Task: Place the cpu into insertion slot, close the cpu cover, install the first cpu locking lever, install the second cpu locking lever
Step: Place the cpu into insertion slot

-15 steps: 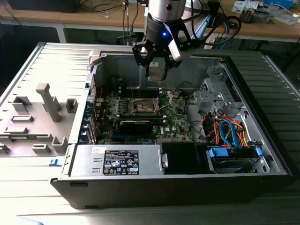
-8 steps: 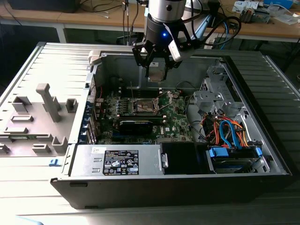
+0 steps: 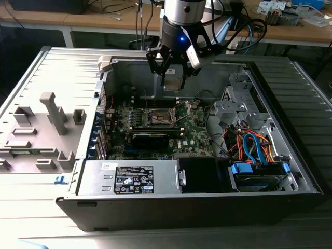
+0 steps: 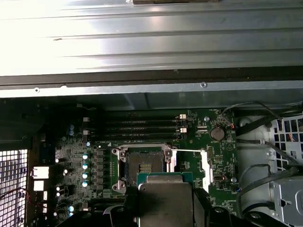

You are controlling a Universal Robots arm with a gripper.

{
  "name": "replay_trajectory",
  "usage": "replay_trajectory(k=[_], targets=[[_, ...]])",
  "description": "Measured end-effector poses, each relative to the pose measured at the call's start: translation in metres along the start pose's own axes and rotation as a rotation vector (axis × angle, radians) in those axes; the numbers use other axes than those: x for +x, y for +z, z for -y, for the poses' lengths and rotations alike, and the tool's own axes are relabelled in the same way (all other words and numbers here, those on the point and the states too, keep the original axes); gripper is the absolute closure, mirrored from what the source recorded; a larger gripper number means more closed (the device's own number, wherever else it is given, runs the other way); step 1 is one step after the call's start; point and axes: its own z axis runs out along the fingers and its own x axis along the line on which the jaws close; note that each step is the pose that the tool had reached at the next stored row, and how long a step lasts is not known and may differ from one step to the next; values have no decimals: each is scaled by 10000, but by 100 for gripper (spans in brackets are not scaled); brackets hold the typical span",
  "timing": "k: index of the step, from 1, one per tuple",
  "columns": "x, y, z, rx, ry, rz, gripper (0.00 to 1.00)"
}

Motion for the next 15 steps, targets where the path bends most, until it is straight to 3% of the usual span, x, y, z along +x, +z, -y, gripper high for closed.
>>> replay_trajectory(k=[15], targets=[[-1, 13, 30, 0, 0, 0, 45]])
